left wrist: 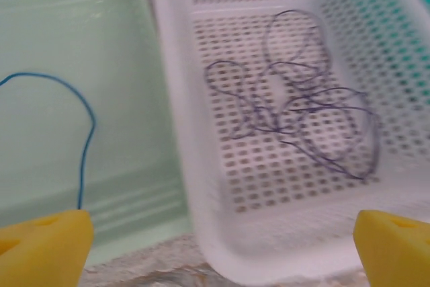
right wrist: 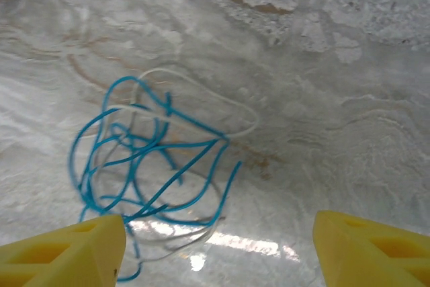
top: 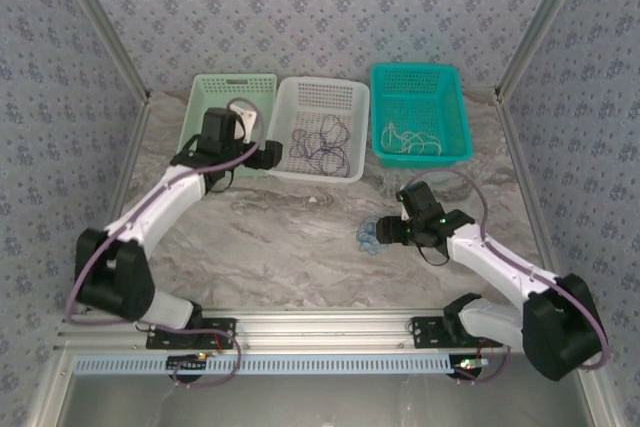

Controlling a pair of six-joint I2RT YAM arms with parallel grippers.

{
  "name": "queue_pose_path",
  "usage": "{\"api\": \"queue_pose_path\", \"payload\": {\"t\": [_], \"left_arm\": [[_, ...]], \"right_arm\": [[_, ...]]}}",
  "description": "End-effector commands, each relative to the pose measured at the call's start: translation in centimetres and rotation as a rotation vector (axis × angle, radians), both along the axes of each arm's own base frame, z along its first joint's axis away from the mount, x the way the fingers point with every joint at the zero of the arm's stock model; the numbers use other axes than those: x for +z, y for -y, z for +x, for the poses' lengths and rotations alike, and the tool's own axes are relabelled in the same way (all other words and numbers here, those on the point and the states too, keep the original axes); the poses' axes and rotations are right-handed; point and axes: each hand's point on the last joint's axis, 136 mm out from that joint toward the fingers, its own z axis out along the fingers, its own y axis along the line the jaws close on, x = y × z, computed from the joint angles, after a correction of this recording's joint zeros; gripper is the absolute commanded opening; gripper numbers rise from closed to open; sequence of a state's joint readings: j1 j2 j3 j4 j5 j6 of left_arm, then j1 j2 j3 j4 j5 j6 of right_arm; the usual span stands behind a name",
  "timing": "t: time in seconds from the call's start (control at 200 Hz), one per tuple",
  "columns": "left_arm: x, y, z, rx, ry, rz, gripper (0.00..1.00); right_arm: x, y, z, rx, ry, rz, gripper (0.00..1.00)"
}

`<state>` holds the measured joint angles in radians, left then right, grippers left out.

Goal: Untangle the cables

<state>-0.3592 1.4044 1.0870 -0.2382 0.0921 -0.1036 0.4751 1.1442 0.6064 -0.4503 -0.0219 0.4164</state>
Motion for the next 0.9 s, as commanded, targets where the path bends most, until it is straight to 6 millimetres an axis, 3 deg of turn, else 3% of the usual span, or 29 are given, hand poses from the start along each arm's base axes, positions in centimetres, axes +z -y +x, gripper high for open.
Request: {"api": "queue_pose_path", "payload": {"t": [0.0,0.16,0.355,0.665,0.895], "left_arm": [[1.8,1.1,-2.2,-0.031,0.065,-0.075,0.99],[1.8,3.0,-6.3,-0.134,0.076,-0.136,0.99],[-0.4,4.3,-9.1,-0.186,0.021,-0.151,0.99],[-1.4,4.8,-10.0,-0.198,0.003,-0.195,0.99],[-1.7,4.8,-10.0,-0.193,-0.004,-0.195,0.99]], "right_arm": [[0.8,0.2,2.2,0.013,0.055,-0.042,0.74],[0.4,0.2,3.6,0.040,0.077,-0.061,0.69],[0.0,-0.2,4.7,0.072,0.112,-0.067,0.60],[-0.3,-1.0,5.4,0.125,0.129,-0.063,0.28],[1.3,-1.5,4.5,0.154,0.174,-0.032,0.00]]}}
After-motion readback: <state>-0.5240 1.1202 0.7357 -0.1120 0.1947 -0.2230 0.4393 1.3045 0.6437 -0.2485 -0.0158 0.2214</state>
